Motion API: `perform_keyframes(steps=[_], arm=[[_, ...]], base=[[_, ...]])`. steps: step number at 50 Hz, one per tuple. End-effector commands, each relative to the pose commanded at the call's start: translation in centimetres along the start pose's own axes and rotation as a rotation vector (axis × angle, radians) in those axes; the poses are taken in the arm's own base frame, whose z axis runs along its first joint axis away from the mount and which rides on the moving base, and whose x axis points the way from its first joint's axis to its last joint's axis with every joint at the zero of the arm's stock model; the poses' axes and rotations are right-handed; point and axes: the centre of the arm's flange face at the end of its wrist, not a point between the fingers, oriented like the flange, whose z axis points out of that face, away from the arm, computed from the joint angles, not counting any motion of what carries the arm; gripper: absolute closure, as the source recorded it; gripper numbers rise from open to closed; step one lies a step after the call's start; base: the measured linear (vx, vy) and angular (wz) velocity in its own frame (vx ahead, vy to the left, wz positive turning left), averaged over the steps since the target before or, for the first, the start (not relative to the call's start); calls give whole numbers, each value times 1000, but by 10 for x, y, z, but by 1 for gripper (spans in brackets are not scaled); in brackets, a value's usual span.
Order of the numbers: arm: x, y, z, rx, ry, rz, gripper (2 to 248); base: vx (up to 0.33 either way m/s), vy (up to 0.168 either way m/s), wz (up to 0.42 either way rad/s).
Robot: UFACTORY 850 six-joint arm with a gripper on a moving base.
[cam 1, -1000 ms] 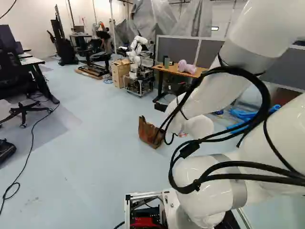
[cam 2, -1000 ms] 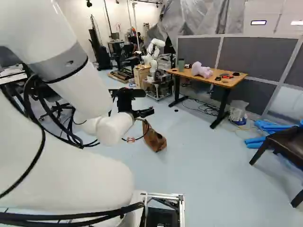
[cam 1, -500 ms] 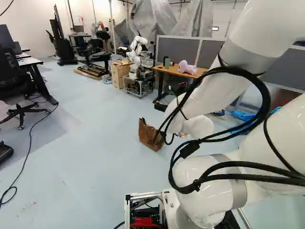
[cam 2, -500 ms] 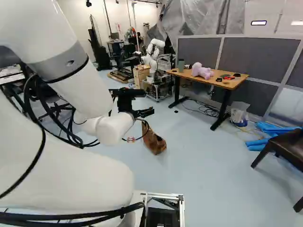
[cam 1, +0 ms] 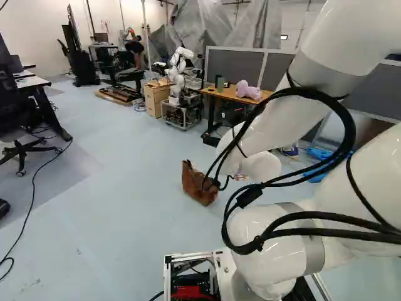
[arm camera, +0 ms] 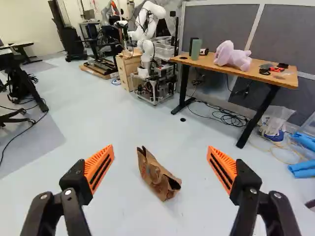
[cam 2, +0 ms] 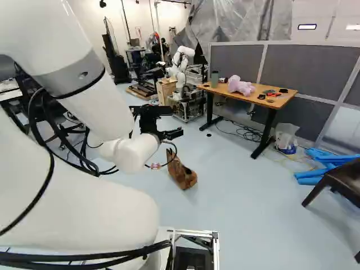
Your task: Pick up the bag on the ground and place it on the table
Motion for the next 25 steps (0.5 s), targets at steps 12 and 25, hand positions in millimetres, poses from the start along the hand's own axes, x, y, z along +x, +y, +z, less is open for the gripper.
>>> perform_keyframes(steps=[12,25], arm=[[0,0,0,0,0,0,3],[0,0,0,0,0,0,3]], base=[[147,2,-12],[146,2,-14]])
